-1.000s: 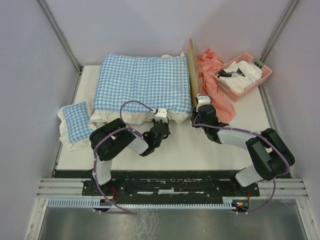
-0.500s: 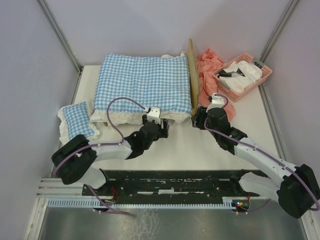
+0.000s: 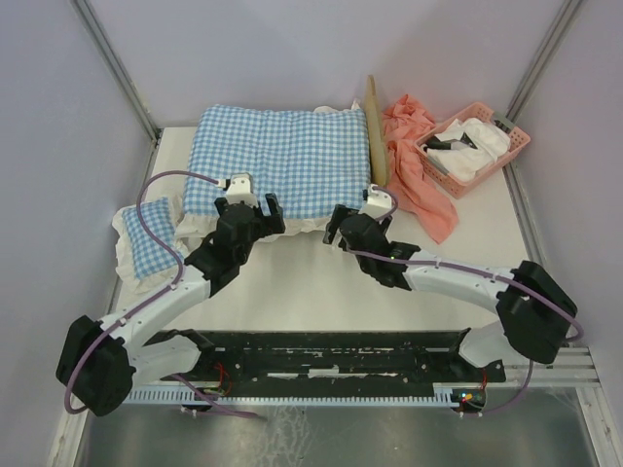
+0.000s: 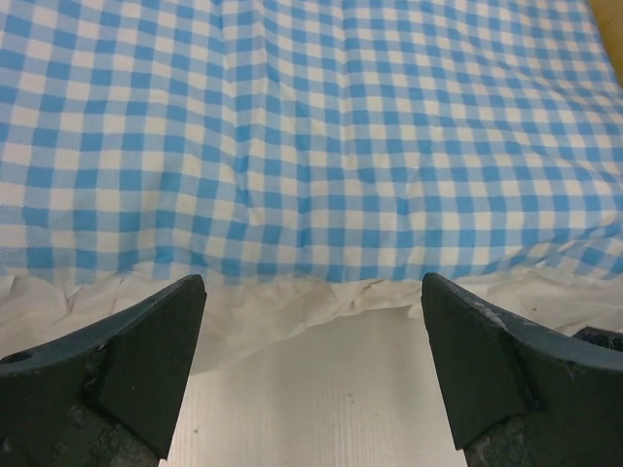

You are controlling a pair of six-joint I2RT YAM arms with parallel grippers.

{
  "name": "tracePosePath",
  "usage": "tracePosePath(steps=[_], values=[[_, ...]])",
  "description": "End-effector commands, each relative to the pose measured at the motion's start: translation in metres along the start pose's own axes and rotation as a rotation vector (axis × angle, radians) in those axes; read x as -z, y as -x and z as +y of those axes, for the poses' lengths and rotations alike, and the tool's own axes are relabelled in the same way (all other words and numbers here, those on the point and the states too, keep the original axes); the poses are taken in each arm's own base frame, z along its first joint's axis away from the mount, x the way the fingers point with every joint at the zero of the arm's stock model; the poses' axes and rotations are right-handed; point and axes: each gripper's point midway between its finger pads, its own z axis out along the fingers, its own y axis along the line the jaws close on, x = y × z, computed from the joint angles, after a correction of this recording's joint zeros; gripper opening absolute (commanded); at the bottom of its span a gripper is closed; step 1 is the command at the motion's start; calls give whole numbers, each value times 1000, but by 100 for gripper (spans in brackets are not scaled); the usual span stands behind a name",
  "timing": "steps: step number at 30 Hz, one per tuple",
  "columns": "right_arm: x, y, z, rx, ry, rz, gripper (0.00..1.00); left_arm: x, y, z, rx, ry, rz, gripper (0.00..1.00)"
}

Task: Set up the pet bed
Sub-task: Adjust the mattress on the bed frame.

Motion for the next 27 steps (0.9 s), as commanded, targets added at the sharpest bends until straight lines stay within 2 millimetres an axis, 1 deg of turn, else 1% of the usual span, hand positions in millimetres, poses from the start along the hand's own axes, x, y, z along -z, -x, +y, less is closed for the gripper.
tracePosePath(steps=[1, 2, 4, 7, 9, 12, 13, 16, 18, 21, 22, 25, 26, 27], values=[[-21, 22, 11, -77, -70, -111, 98, -2, 1, 11, 4, -4, 51, 97], [-26, 18, 11, -65, -83, -108, 94, -4, -1, 11, 17, -9, 63, 96], [-32, 16, 6, -31, -124, -110, 81, -9, -5, 15, 43, -4, 79, 94], [-35, 14, -8, 36, -179, -125, 61, -18, -8, 22, 89, 12, 84, 92], [-36, 13, -21, 108, -208, -123, 42, -25, -8, 29, 113, 27, 90, 91], [-38, 8, -38, 165, -210, -108, 9, -33, -9, 46, 147, 77, 80, 89], [-37, 3, -47, 184, -220, -97, 2, -36, -12, 51, 159, 91, 84, 88], [-40, -4, -61, 239, -220, -70, 2, -43, -20, 70, 194, 141, 97, 86], [-40, -10, -67, 274, -218, -51, 2, -46, -24, 81, 226, 176, 104, 83], [-43, -20, -73, 317, -207, -33, 2, -46, -30, 90, 255, 206, 114, 79], [-44, -22, -73, 332, -200, -26, 2, -45, -31, 90, 262, 207, 115, 78], [-41, -18, -72, 358, -193, -27, 2, -40, -25, 90, 277, 213, 107, 77], [-37, -13, -74, 362, -207, -34, 2, -37, -18, 91, 280, 223, 94, 78], [-34, -6, -72, 358, -206, -45, 2, -34, -14, 91, 281, 224, 88, 78]])
